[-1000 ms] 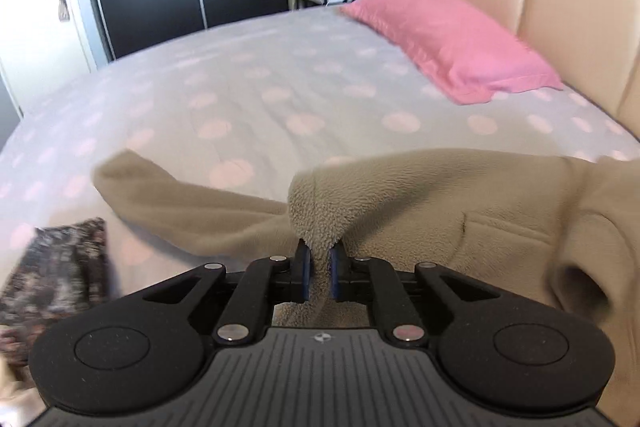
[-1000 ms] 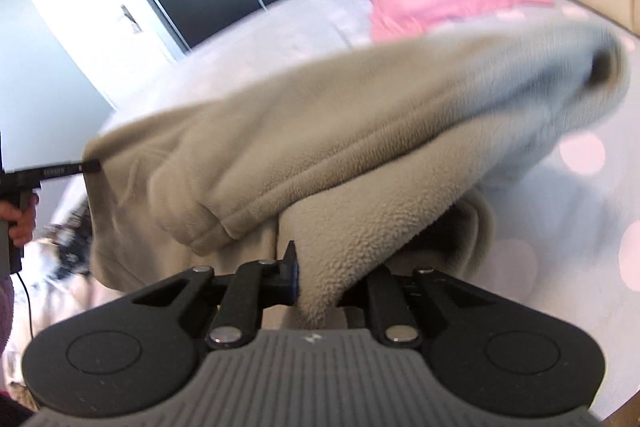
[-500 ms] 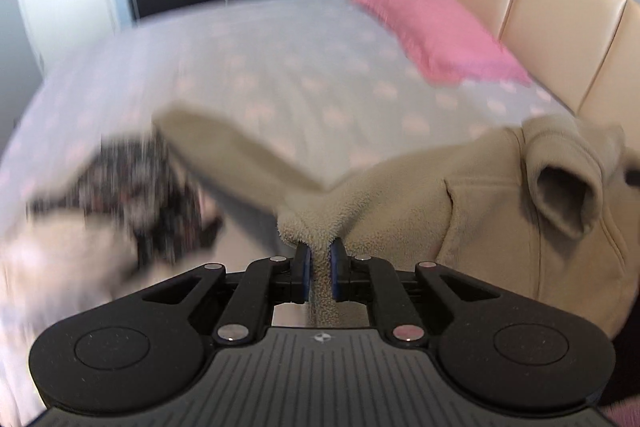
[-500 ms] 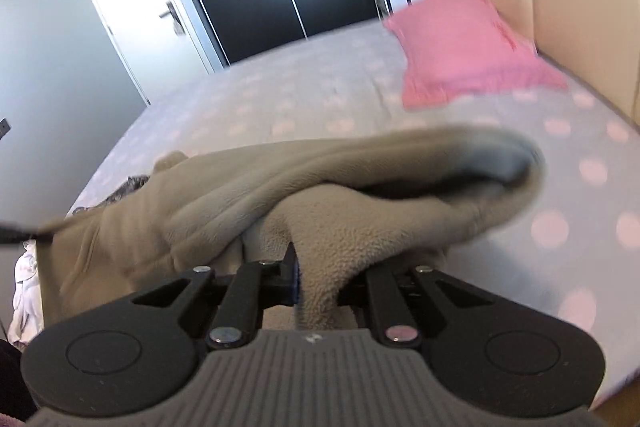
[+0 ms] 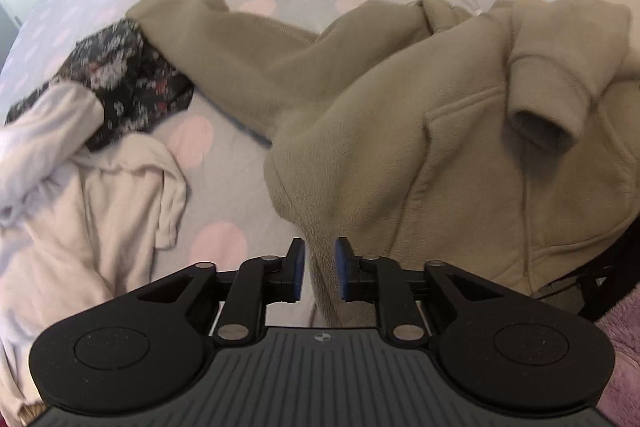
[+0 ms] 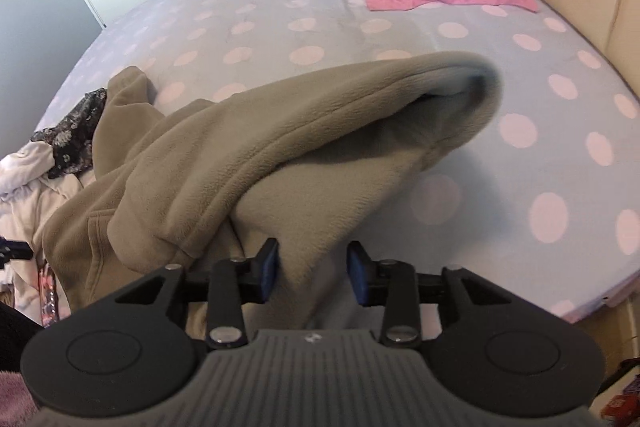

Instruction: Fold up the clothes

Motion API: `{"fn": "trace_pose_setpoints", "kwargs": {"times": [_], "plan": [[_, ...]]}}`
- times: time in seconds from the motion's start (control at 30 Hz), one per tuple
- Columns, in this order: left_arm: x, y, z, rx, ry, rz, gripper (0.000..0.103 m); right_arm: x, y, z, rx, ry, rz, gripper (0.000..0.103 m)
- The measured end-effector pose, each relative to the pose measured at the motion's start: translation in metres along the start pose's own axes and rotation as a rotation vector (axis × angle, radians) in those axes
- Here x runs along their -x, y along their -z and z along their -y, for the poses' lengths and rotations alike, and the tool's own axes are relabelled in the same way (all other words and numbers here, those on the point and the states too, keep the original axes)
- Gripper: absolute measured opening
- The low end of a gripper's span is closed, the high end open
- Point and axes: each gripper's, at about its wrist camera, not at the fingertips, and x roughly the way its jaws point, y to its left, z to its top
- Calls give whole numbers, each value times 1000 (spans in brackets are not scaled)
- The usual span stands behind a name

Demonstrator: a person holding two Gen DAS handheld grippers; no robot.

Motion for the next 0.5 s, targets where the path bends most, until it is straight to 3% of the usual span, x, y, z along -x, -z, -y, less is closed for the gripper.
{"fn": "trace_pose_setpoints", "kwargs": {"times": [0.17,0.27,0.4,0.5], "plan": [[11,-21,-3,-31,-38,59,21,35,-9,-4,69,87,-3,47],[8,-45,-2,-70,-21,102,27,58,-26,-12,139,155,31,49],[-4,-82,9,-137,25,163,38,62,-64,-20,173,134,91,53],[-17,-108,18,-179,56,214,43,41,-93,-29,198,105,99,54]]}}
